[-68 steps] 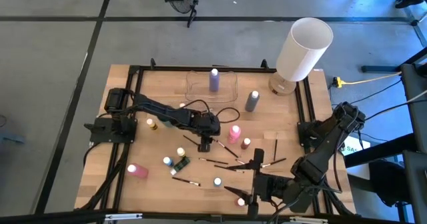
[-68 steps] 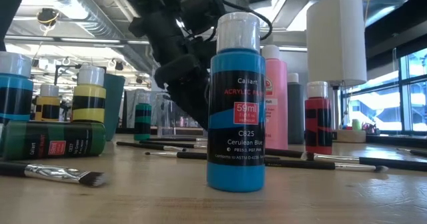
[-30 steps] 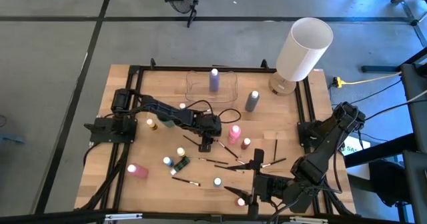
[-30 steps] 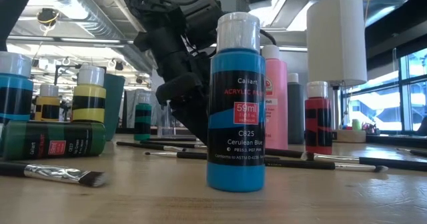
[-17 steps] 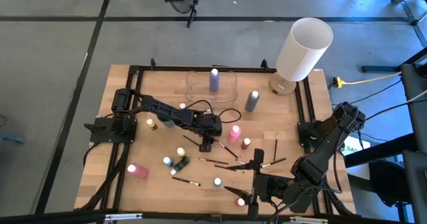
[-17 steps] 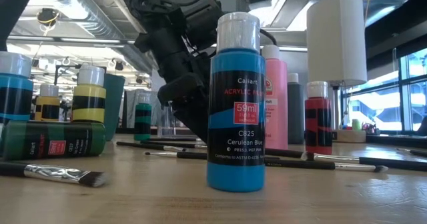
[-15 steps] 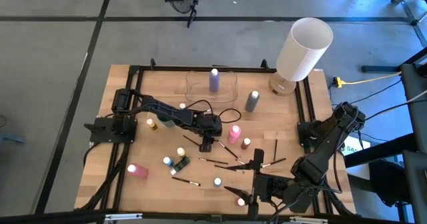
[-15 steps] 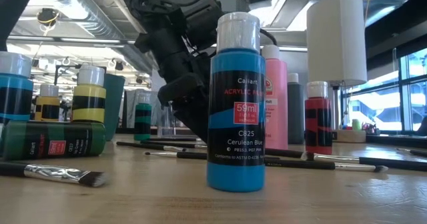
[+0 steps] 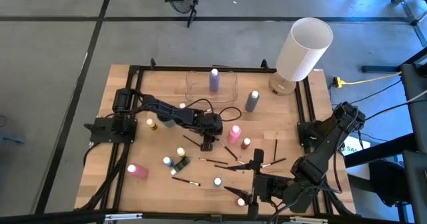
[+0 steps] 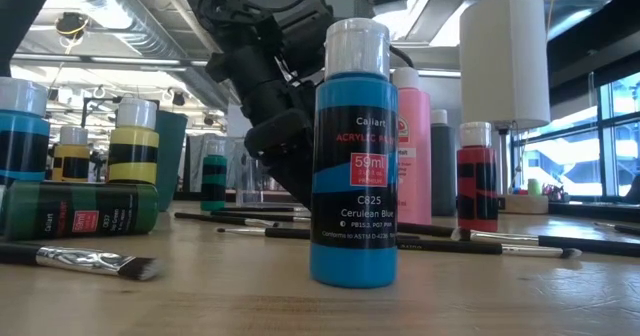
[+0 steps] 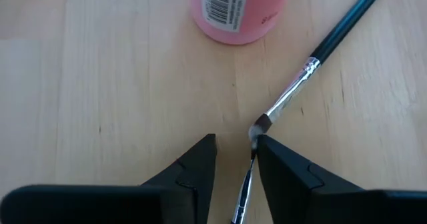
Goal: Pick & Place Paint Supplies
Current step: Put the black paint brush into the green cup
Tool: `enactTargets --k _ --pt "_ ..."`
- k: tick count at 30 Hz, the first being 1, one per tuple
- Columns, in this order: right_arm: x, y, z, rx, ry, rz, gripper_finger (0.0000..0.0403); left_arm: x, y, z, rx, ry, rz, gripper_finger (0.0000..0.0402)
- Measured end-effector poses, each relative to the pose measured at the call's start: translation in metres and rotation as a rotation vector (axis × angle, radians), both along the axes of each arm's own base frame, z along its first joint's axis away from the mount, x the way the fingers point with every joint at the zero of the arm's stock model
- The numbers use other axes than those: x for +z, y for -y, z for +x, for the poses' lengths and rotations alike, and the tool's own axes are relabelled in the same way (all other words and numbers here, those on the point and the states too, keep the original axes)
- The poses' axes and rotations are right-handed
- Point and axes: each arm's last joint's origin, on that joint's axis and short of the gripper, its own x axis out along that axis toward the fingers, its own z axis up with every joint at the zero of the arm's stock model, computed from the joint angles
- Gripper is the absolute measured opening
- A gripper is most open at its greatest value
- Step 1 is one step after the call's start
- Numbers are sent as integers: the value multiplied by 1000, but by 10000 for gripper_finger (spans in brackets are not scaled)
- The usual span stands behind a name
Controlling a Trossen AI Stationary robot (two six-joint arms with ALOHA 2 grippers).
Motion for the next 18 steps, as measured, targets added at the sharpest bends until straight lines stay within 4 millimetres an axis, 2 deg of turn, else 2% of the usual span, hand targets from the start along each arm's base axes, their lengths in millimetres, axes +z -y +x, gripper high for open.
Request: enactTargets --k 12,18 --pt "0 0 0 0 0 0 263 -1 0 -1 -41 -10 -1 7" --pt "-1 -1 0 54 -14 6 263 -1 0 -1 -43 -11 1 3"
